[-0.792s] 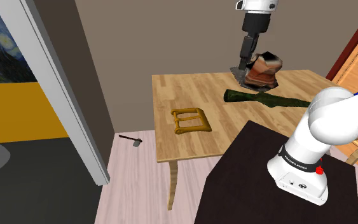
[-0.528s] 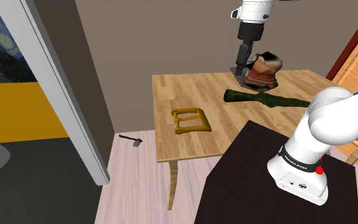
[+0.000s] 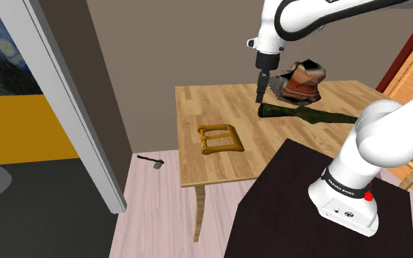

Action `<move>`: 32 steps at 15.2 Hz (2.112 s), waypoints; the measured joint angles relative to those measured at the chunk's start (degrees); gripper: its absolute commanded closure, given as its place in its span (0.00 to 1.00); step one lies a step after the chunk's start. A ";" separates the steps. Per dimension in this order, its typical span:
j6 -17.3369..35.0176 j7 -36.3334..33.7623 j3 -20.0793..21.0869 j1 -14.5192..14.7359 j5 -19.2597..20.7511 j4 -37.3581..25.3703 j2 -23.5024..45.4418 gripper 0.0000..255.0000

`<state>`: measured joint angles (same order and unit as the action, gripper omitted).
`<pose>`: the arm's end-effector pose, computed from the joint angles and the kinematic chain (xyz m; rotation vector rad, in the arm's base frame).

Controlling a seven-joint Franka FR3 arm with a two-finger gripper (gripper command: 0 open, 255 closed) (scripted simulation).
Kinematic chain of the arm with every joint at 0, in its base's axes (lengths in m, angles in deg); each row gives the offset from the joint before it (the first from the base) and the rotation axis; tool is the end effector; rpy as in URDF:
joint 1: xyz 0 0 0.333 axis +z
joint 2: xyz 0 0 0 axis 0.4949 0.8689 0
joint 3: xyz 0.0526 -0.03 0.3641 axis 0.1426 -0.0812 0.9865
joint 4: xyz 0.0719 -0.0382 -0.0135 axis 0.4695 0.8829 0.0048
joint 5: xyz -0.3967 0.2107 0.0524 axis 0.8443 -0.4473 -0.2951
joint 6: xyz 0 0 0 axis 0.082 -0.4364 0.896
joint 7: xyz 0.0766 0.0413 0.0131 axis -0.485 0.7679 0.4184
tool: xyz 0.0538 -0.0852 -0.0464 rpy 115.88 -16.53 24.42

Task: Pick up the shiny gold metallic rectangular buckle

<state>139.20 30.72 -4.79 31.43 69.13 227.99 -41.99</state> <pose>0.3948 -0.0090 0.4742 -3.0389 -0.5566 0.0608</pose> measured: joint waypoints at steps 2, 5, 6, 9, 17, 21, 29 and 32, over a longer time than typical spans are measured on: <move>4.08 2.41 -0.65 0.49 0.22 0.59 3.49 0.00; 9.83 6.74 -2.09 0.89 0.65 0.49 9.32 0.00; 12.08 8.28 -2.60 1.03 0.69 0.28 11.82 0.00; 17.82 12.35 -3.51 1.72 0.31 -0.97 18.79 0.00; 29.51 23.91 -4.31 2.63 -2.58 -7.60 37.08 0.00; 34.00 29.16 -3.23 2.30 -4.31 -12.68 46.75 0.00; 39.58 33.77 -1.54 1.05 -5.81 -18.01 57.62 0.00; 41.18 33.88 -1.18 0.99 -6.18 -18.66 59.89 0.00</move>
<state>180.39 64.59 -5.97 32.42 62.95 209.33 17.90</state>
